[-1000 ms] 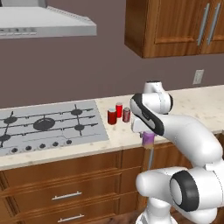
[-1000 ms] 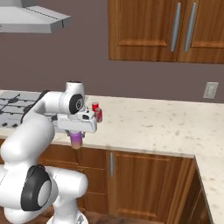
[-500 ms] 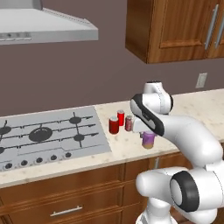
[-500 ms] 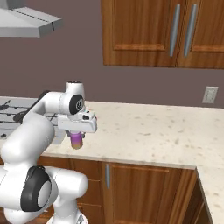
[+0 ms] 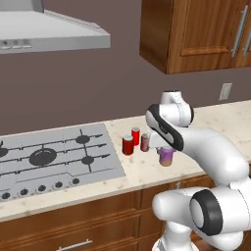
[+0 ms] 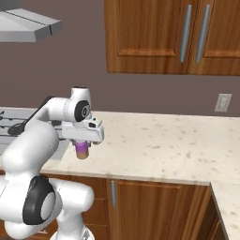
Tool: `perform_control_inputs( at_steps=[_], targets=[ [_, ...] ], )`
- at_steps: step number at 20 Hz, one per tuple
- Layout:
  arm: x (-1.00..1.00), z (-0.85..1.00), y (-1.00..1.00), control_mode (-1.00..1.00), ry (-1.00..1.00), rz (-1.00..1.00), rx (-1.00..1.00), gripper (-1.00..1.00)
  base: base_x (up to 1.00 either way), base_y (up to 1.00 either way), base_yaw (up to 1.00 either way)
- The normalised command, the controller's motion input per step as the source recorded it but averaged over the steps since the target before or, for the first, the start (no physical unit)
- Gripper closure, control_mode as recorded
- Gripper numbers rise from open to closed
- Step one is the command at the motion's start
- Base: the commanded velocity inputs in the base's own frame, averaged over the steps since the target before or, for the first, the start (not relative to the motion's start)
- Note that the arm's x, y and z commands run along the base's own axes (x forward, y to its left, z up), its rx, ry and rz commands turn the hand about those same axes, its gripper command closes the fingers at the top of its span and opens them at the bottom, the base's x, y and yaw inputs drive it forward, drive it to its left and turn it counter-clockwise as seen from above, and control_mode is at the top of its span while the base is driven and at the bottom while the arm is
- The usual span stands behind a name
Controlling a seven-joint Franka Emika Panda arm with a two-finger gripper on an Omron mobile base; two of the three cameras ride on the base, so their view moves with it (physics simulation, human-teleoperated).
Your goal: Four empty soda cans are scattered around the kitchen. Gather all the cans and cluster them next to the stove for recycling.
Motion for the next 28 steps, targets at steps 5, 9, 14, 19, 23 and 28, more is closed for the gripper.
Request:
perform_control_inputs(
  at_steps=[5, 9, 14, 19, 23, 28],
  targets=[
    [0.00, 0.00, 0.00, 1.00, 0.00, 0.00, 0.00, 1.00, 0.29, 0.29, -0.06],
    [0.00, 0.00, 0.00, 1.00, 0.00, 0.00, 0.00, 1.00, 0.31, 0.28, -0.06],
    [0.00, 0.00, 0.00, 1.00, 0.00, 0.00, 0.00, 1.00, 0.30, 0.28, -0.07],
    [0.00, 0.00, 0.00, 1.00, 0.00, 0.00, 0.00, 1.00, 0.31, 0.27, -0.07],
    [0.00, 0.00, 0.00, 1.00, 0.00, 0.00, 0.00, 1.00, 0.32, 0.28, -0.07],
    [0.00, 0.00, 0.00, 1.00, 0.00, 0.00, 0.00, 1.00, 0.24, 0.29, -0.06]
  ],
)
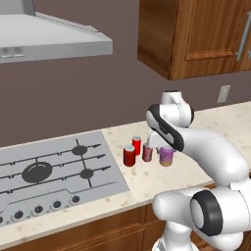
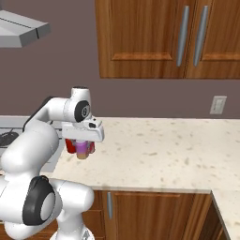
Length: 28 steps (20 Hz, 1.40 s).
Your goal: Four empty soda cans are scattered around the kitchen. Gather all the cans and cluster them next to the stove for recycling.
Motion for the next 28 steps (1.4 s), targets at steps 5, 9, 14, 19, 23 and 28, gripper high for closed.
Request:
perform_control_inputs(
  at_steps=[5, 9, 14, 19, 23, 28],
  targets=[
    [0.00, 0.00, 0.00, 1.00, 0.00, 0.00, 0.00, 1.00, 0.06, 0.08, -0.06],
    [0.00, 0.00, 0.00, 1.00, 0.00, 0.00, 0.00, 1.00, 0.00, 0.00, -0.04],
    [0.04, -0.10, 0.04, -1.00, 0.00, 0.00, 0.00, 1.00, 0.02, 0.00, -0.01],
    [0.21, -0.27, 0.23, -1.00, 0.00, 0.00, 0.00, 1.00, 0.00, 0.00, 0.00],
    [0.27, -0.26, 0.27, -1.00, 0.00, 0.00, 0.00, 1.00, 0.00, 0.00, 0.00],
    [0.25, -0.23, 0.21, -1.00, 0.00, 0.00, 0.00, 1.00, 0.00, 0.00, 0.00]
  ],
)
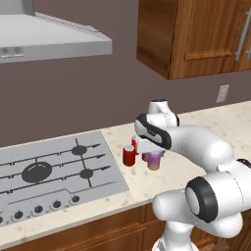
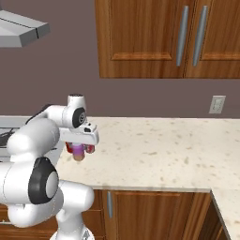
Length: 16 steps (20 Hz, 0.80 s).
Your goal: Four empty soda cans are scattered around the kitchen. Gather all the cans and cluster them next to the stove for recycling.
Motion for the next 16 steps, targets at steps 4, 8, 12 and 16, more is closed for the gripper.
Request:
perform_control_inputs(
  at_steps=[4, 8, 12, 16],
  targets=[
    [0.17, -0.16, 0.18, -1.00, 0.00, 0.00, 0.00, 1.00, 0.00, 0.00, 0.00],
    [0.09, -0.18, 0.10, -1.00, 0.00, -0.02, -0.01, 1.00, 0.00, 0.00, 0.00],
    [0.14, -0.21, 0.03, -1.00, 0.00, -0.03, -0.02, 1.00, 0.00, 0.00, 0.00],
    [0.11, -0.22, 0.02, -1.00, -0.01, -0.04, -0.02, 1.00, 0.00, 0.00, 0.00]
  ],
)
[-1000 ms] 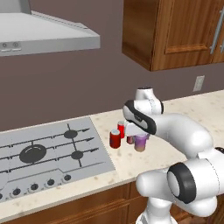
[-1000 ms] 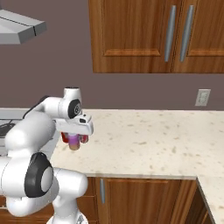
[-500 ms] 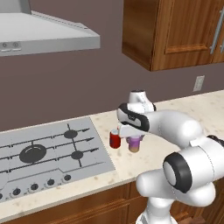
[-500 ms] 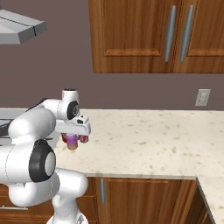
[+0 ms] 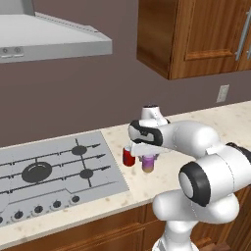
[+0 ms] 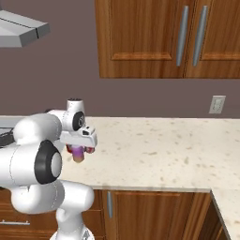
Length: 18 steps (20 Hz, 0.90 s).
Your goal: Four empty soda cans are scattered around the kitchen. Gather all the cans and cluster them next to the stove for recycling.
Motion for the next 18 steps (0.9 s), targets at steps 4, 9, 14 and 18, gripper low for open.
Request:
perform_control_inputs(
  at_steps=[4, 9, 14, 18],
  targets=[
    [0.05, -0.22, 0.03, -1.00, -0.02, -0.04, -0.02, 1.00, 0.00, 0.00, 0.00],
    [0.04, -0.16, 0.00, -1.00, -0.03, -0.04, -0.02, 1.00, 0.00, 0.00, 0.00],
    [0.01, -0.13, 0.00, -1.00, -0.02, -0.05, -0.01, 1.00, 0.00, 0.00, 0.00],
    [0.00, -0.15, 0.00, -1.00, -0.02, -0.04, 0.00, 1.00, 0.00, 0.00, 0.00]
  ],
)
